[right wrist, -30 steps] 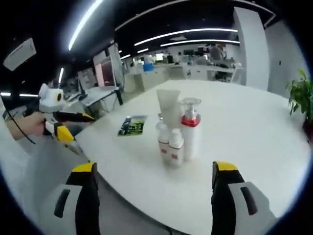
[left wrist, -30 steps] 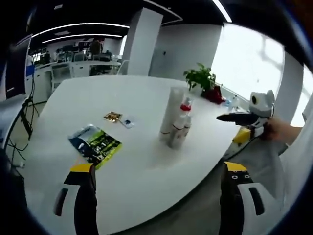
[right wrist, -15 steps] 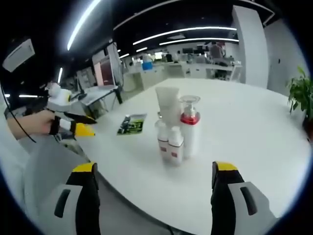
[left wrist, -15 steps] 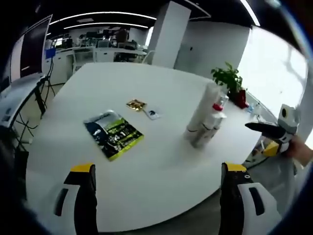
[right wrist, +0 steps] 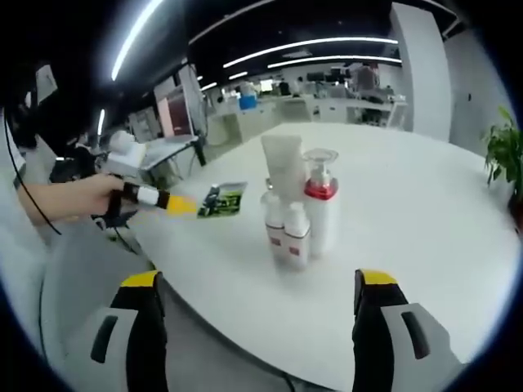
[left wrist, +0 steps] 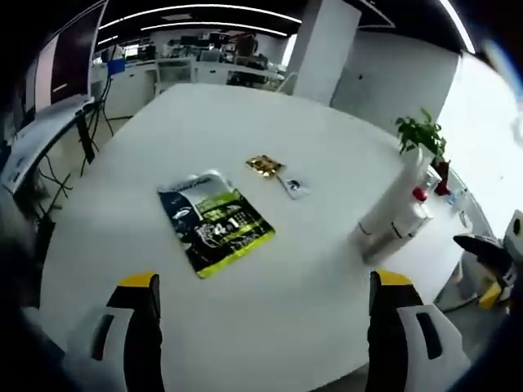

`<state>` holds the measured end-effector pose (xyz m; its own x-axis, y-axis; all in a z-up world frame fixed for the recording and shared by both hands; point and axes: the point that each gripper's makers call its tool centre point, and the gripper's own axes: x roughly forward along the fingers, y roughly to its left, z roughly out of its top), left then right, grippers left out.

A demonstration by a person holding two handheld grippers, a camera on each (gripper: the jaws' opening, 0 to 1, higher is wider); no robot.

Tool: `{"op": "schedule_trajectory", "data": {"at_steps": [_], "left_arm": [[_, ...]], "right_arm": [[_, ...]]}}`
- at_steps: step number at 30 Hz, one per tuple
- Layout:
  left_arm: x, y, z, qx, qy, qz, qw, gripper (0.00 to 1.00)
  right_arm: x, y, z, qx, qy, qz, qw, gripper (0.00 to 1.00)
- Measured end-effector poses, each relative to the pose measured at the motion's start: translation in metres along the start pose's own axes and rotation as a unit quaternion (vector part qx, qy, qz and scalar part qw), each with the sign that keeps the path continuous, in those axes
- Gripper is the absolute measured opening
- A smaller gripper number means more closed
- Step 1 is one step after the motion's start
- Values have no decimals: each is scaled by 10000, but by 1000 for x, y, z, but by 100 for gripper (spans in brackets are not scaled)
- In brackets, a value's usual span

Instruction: Arrange the skincare products in the storage area until every visible bottle or jar stands upright without overlapping.

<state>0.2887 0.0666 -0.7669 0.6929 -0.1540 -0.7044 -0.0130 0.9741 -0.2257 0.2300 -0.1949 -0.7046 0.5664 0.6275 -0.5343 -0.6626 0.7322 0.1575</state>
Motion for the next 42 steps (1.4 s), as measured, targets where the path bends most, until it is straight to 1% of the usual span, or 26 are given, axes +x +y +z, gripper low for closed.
{"op": "schedule_trajectory", "data": {"at_steps": [2, 3, 5, 6, 8, 12, 15, 18, 23, 28, 30, 34, 36, 38, 40, 42], "left_arm": [[8, 5, 3, 3, 8, 111, 9999, 99], [12, 8, 5, 16, 17, 216, 9998, 99], [15, 10, 8, 78, 35, 356, 9993, 99], [25, 12, 14, 146, 36, 428, 9990, 99], [33, 14, 19, 184, 55, 509, 9985, 99], [47, 17, 25, 158, 109, 658, 9977, 99], [60, 25, 27, 39, 164, 881, 9960, 99], [66, 31, 27, -96, 251, 998, 9946, 99], [74, 36, 30, 63, 262, 1163, 9929, 99], [86, 45, 29, -130, 399, 1282, 9909, 99], [91, 46, 32, -115, 388, 1327, 9903, 99], [90, 48, 29, -110, 469, 1505, 9874, 97], [96, 50, 32, -119, 502, 1592, 9859, 96], [102, 57, 34, -75, 578, 1699, 9837, 96], [100, 59, 33, -95, 572, 1732, 9832, 96], [106, 60, 36, -154, 568, 1742, 9829, 96]], "right_arm": [[0, 0, -1, 24, 31, 2, 10000, 95], [0, 0, -2, 35, 35, 2, 10000, 95], [0, 0, -3, 59, 53, -11, 10000, 95], [0, -1, -3, 77, 69, -19, 9999, 95], [1, -2, -4, 110, 85, -28, 9999, 95], [1, -3, -6, 159, 126, -37, 9998, 95], [2, -4, -7, 174, 166, -38, 9997, 95], [2, -4, -9, 163, 205, -50, 9996, 95], [3, -5, -10, 220, 233, -51, 9995, 95], [3, -6, -11, 257, 244, -88, 9993, 94], [3, -7, -11, 279, 243, -91, 9993, 94], [3, -7, -12, 292, 274, -92, 9992, 94], [3, -6, -13, 301, 282, -87, 9991, 94], [3, -6, -14, 305, 300, -84, 9990, 94], [3, -6, -14, 315, 315, -83, 9990, 94], [3, -7, -15, 328, 335, -83, 9989, 94]]}}
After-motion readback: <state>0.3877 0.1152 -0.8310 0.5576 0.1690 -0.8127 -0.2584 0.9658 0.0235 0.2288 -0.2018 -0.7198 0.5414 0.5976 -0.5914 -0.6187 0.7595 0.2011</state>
